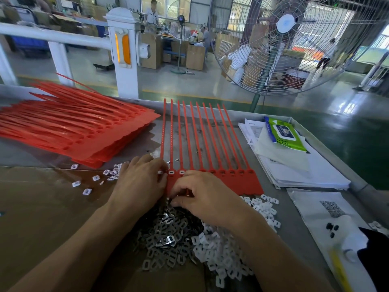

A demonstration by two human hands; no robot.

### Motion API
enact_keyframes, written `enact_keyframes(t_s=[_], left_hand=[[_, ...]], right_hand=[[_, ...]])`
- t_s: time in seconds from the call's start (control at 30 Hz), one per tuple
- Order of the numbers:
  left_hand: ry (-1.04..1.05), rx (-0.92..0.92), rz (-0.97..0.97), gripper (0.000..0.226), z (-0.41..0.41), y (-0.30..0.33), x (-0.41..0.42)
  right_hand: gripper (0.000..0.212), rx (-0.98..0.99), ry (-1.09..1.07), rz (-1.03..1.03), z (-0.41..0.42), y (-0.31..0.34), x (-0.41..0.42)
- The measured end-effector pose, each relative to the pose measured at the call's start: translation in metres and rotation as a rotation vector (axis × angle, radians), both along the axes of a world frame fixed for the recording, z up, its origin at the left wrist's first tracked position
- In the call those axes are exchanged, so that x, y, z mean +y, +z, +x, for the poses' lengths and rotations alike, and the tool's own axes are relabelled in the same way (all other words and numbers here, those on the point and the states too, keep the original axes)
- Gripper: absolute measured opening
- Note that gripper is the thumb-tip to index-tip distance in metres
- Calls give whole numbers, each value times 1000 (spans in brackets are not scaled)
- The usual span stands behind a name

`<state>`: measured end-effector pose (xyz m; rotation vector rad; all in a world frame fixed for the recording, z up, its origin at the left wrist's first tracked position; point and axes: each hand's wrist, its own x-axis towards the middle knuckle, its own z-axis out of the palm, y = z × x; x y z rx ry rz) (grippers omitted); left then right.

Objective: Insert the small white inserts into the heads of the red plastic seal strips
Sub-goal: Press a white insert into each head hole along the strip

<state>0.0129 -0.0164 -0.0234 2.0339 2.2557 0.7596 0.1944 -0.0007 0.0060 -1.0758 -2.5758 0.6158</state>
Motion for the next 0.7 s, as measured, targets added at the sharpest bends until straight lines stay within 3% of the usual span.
enact_keyframes(t_s=[0.37, 0.7], left_hand=[[-6, -12, -9, 24, 0, 0, 1], [0, -17, -3, 23, 0, -1, 1]], right_hand=[[11, 11, -8, 77, -1, -2, -1], [15, 236, -193, -30, 3, 0, 2]])
